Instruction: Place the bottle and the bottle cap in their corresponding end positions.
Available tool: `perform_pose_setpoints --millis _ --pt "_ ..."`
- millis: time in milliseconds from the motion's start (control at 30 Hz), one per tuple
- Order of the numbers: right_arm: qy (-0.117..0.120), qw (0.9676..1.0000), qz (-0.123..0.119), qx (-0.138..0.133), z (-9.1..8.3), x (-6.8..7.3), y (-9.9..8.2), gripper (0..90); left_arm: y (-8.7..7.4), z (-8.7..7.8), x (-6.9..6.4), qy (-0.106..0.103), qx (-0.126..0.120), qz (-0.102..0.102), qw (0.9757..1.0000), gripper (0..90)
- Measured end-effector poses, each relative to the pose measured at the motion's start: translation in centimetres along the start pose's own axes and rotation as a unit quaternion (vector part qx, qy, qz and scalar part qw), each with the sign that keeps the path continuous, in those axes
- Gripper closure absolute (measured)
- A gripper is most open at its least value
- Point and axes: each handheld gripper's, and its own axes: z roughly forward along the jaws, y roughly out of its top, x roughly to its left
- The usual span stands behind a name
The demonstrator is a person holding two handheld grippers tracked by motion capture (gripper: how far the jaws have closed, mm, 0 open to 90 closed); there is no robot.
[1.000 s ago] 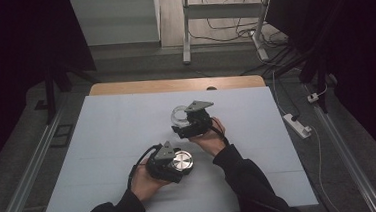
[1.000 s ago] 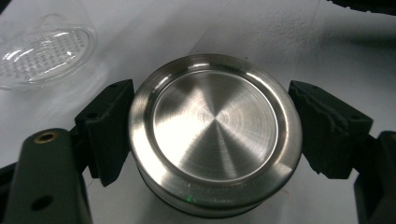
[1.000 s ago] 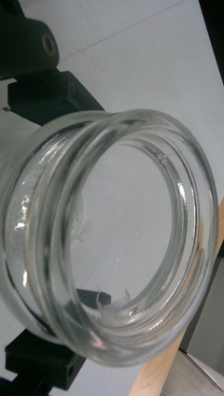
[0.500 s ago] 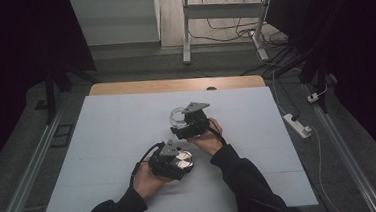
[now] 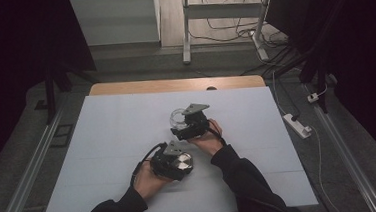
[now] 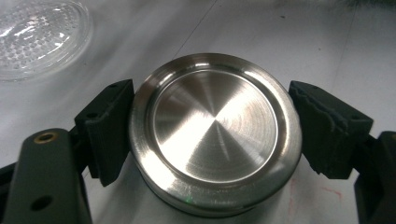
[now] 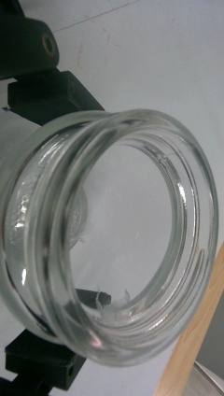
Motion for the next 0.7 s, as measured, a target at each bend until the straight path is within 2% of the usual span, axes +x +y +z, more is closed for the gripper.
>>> perform_pose_setpoints --millis 200,467,700 --pt "-0.002 1.0000 -0.007 -0.001 0.01 0.12 -0.10 14.5 0.01 0.19 -0.02 0.003 0.012 0.004 0.9999 19.4" --pt "-0.001 1.0000 0.001 0.004 0.01 0.05 -0.07 13.9 0.02 0.21 -0.09 0.006 0.017 0.007 0.9998 17.6" --pt "0.008 0.9999 0.010 0.001 -0.17 -0.03 0.17 10.5 -0.04 0.03 0.17 -0.006 0.011 -0.006 0.9999 11.4"
